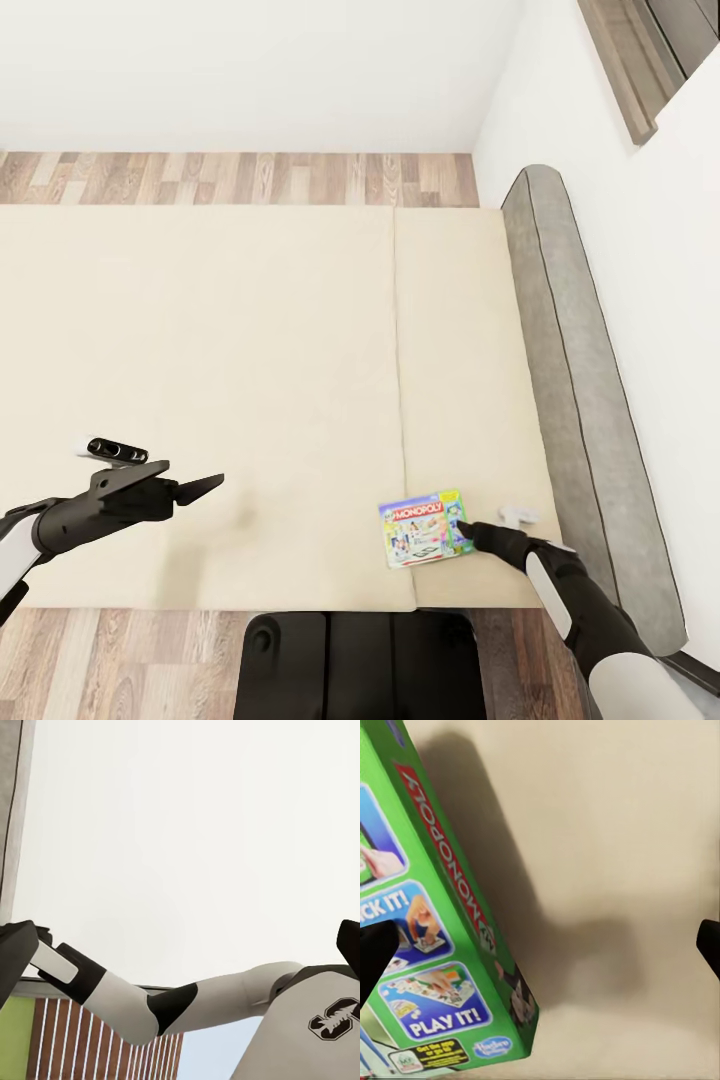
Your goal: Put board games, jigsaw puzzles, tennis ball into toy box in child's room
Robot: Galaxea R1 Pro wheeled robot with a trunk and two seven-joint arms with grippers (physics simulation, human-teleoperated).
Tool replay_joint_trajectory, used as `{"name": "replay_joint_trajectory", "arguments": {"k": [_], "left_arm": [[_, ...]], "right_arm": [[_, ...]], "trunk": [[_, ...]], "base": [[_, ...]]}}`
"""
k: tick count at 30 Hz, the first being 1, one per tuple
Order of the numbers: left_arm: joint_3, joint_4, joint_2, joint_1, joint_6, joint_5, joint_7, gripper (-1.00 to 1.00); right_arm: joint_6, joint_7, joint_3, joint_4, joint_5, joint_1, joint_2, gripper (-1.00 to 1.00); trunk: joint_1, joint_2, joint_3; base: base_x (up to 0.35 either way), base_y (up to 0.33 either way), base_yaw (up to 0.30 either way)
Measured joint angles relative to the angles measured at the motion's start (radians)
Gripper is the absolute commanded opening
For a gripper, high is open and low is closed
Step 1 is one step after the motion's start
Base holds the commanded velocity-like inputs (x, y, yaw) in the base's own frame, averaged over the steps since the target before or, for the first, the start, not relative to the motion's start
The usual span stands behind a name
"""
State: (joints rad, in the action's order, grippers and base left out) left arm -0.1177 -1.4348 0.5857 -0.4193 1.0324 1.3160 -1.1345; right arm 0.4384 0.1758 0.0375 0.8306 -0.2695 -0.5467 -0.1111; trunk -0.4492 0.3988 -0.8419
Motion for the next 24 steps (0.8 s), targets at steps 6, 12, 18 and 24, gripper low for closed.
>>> {"name": "replay_joint_trajectory", "arguments": {"k": [6, 12, 18, 24], "left_arm": [[0.0, 0.0, 0.0, 0.0, 0.0, 0.0, 0.0, 1.0], [0.0, 0.0, 0.0, 0.0, 0.0, 0.0, 0.0, 1.0], [0.0, 0.0, 0.0, 0.0, 0.0, 0.0, 0.0, 1.0], [0.002, 0.002, -0.001, 0.0, -0.003, 0.0, -0.001, 1.0]], "right_arm": [[0.038, 0.0, 0.0, -0.006, -0.029, 0.0, 0.0, 1.0], [0.041, -0.001, 0.0, -0.012, -0.05, 0.0, 0.0, 1.0], [0.041, -0.002, 0.0, -0.014, -0.056, 0.0, 0.0, 1.0], [0.012, -0.005, -0.004, -0.003, -0.038, 0.002, 0.007, 1.0]], "trunk": [[0.0, 0.0, 0.0], [0.0, 0.0, 0.0], [0.0, 0.0, 0.0], [0.0, 0.0, 0.0]], "base": [[0.0, 0.0, 0.0], [0.0, 0.0, 0.0], [0.0, 0.0, 0.0], [0.0, 0.0, 0.0]]}}
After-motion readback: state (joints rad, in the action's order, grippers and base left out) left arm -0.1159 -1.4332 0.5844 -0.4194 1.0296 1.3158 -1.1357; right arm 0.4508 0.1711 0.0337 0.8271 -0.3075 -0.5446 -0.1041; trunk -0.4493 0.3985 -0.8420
